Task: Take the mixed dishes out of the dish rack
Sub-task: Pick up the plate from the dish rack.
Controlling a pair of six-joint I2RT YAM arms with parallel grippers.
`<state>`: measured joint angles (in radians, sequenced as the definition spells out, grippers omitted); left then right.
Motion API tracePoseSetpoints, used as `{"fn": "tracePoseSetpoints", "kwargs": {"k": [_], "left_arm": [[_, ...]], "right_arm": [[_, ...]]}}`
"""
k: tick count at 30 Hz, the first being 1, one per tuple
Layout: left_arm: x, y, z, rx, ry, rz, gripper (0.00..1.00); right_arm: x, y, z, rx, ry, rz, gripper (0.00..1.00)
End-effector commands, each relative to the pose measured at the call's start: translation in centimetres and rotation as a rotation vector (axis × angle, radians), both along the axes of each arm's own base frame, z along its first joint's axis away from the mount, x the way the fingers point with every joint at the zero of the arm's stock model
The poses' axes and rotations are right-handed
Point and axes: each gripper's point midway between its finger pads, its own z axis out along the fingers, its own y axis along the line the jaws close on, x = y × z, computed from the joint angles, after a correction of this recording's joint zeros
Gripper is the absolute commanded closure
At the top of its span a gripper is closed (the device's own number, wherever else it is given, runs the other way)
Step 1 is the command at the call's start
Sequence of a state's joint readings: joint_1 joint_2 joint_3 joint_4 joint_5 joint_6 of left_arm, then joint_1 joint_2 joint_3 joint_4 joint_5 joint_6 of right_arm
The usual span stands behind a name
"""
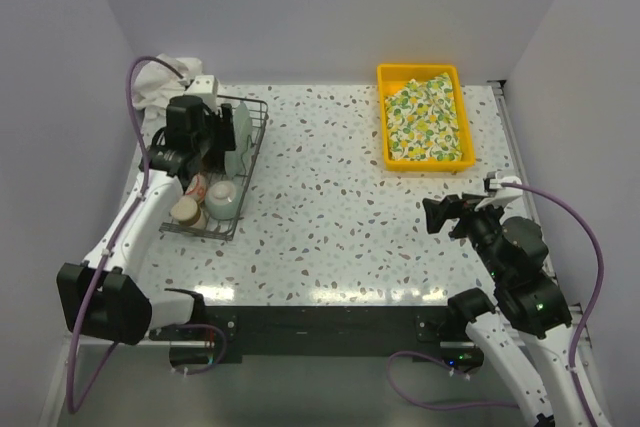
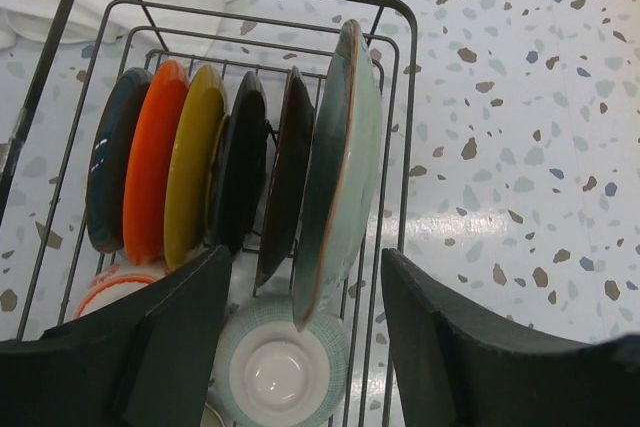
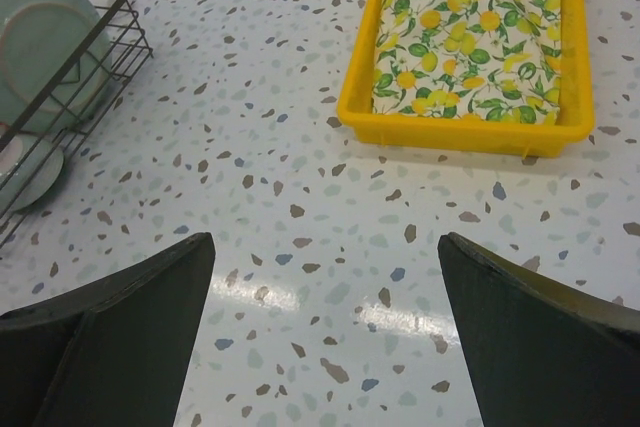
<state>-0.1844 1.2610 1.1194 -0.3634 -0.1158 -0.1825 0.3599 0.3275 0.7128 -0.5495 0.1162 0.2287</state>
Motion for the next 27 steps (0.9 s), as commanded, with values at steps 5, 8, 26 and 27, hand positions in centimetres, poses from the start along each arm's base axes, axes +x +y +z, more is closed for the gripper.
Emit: {"fn": "tracePoseSetpoints", "kwargs": {"k": [5, 8, 26, 27], "left_arm": [[3.2, -2.4, 0.2, -0.017, 0.035, -0.151, 0.36], [3.9, -2.7, -0.6, -0.006, 0.064, -0.173, 0.38], [4.8, -2.8, -4.2, 0.04, 0.192, -0.205, 0.58], [4.8, -2.8, -4.5, 0.042, 0.202, -0.206, 0.59]], "right_arm": [[-0.1, 0.5, -0.1, 0.017, 0.008, 0.02, 0.02], [-0.1, 0.4, -0.3, 0.017, 0.017, 0.015, 0.01], [-0.1, -0.1, -1.4, 0.035, 0.039, -0.024, 0.01], [-0.1, -0.1, -1.5, 0.037, 0.041, -0.026, 0.01]]}}
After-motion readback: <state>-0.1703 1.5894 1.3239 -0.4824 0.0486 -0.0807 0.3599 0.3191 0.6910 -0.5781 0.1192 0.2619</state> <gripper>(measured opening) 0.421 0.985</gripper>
